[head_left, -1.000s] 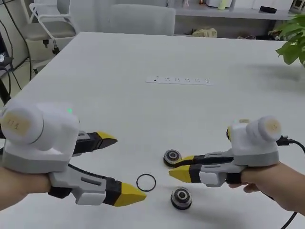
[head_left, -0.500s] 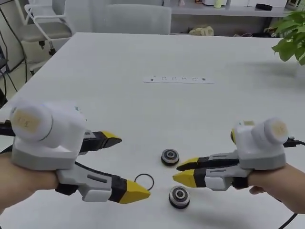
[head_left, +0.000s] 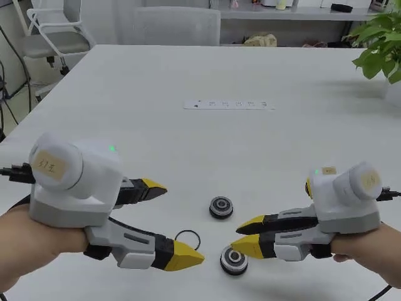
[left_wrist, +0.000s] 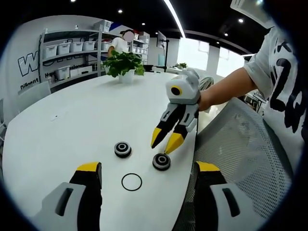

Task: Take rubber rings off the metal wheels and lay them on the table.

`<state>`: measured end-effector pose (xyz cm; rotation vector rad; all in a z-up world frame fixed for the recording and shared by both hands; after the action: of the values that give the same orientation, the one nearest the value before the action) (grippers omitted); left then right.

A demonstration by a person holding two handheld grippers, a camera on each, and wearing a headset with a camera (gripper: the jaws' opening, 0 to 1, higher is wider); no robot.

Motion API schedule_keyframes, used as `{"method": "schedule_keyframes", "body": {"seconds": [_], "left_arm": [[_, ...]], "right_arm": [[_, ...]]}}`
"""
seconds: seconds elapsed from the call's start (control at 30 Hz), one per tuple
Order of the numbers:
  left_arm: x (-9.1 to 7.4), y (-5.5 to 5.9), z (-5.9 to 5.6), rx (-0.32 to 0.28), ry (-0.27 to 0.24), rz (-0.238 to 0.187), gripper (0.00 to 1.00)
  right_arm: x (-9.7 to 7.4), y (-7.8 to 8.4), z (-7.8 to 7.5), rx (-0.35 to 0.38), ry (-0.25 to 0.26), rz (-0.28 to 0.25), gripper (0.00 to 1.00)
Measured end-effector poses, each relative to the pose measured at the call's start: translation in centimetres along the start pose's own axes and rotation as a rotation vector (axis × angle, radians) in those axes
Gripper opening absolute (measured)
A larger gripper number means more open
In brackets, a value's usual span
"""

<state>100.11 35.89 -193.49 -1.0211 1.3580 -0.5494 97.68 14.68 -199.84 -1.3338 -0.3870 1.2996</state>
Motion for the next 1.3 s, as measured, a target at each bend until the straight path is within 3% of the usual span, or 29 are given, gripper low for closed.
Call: {"method": "schedule_keyframes", "body": {"seconds": [1.3], "left_arm": [[5.2,0.9,-1.3,0.056,0.114,0.089,0.59]], "right_arm": [[0.0,3.1,0.2,-0.085,0.015,0.092,0.22]]}}
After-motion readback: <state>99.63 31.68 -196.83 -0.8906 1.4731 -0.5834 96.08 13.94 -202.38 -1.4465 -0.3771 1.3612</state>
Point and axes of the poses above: the centre of the closed fingertips' face, and the gripper's own axes: x roughly forward along the fingers, z roughly to its left, y roughly out of its underside, the point moved 9 cm from there along -x, roughly backward along the fingers, and after that the axes turned 2 degrees about -x, right-handed, at the moved point
